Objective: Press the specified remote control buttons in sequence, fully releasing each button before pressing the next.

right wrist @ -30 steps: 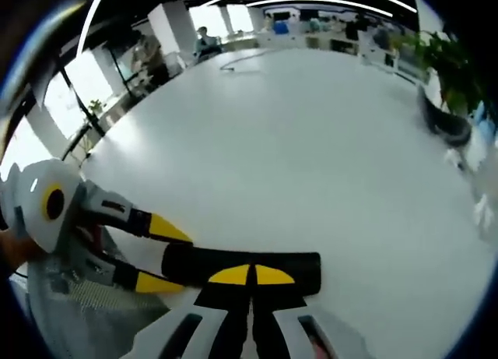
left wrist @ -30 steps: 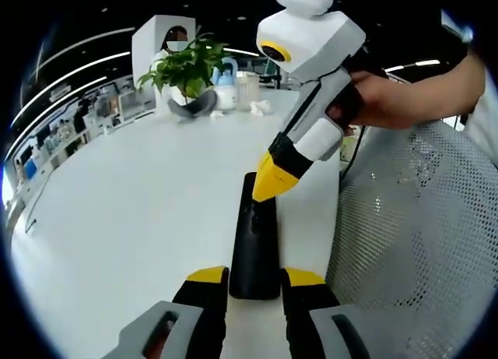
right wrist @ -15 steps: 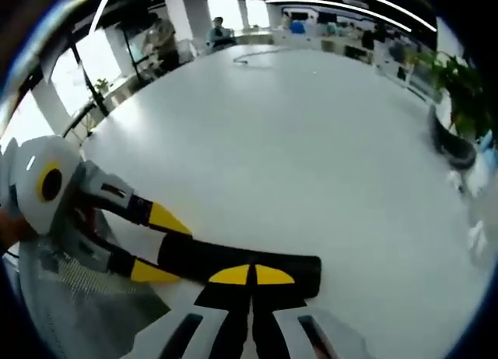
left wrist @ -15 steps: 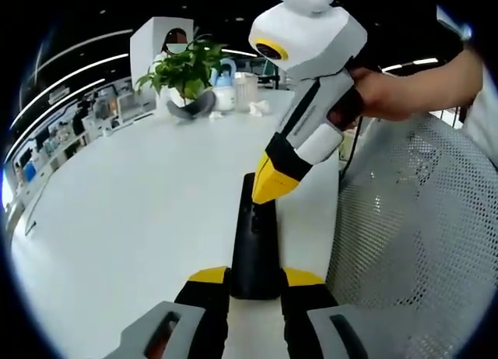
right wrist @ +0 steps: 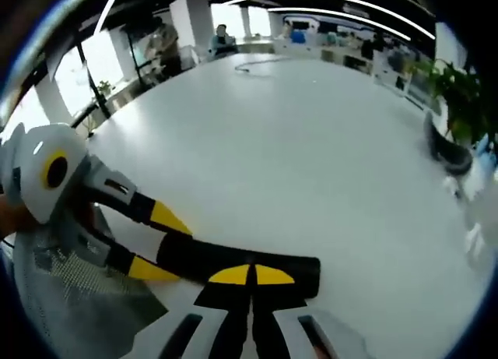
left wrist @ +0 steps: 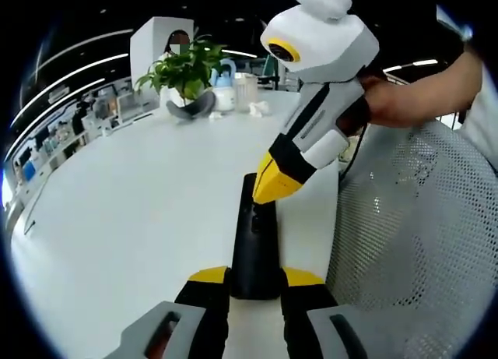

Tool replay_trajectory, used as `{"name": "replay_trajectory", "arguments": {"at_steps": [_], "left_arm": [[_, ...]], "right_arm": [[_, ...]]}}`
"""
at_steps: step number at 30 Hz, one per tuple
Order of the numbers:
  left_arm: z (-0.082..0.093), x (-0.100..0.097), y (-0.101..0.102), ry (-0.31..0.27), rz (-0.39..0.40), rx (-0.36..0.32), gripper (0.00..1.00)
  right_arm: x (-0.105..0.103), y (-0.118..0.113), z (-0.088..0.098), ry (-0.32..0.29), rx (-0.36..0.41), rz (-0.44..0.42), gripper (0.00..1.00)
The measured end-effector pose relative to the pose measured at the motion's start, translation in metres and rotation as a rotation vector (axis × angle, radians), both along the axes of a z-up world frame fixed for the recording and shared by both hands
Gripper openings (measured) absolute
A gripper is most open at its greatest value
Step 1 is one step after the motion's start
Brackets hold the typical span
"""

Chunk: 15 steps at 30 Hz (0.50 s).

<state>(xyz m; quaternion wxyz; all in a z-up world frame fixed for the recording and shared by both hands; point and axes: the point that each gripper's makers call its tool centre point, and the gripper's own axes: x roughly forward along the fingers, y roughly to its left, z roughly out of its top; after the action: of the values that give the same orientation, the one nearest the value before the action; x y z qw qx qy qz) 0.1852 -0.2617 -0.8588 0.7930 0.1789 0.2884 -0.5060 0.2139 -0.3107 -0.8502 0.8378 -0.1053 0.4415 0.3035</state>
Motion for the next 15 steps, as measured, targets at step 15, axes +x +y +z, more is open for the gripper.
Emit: {"name": "replay_trajectory", "arguments": {"at_steps": [15], "left_arm": [[0.0, 0.0, 0.0, 0.0, -0.003, 0.001, 0.25]], "right_arm": [[-0.004, -0.015, -0.001, 0.109, -0.018, -0.075, 0.0]]}}
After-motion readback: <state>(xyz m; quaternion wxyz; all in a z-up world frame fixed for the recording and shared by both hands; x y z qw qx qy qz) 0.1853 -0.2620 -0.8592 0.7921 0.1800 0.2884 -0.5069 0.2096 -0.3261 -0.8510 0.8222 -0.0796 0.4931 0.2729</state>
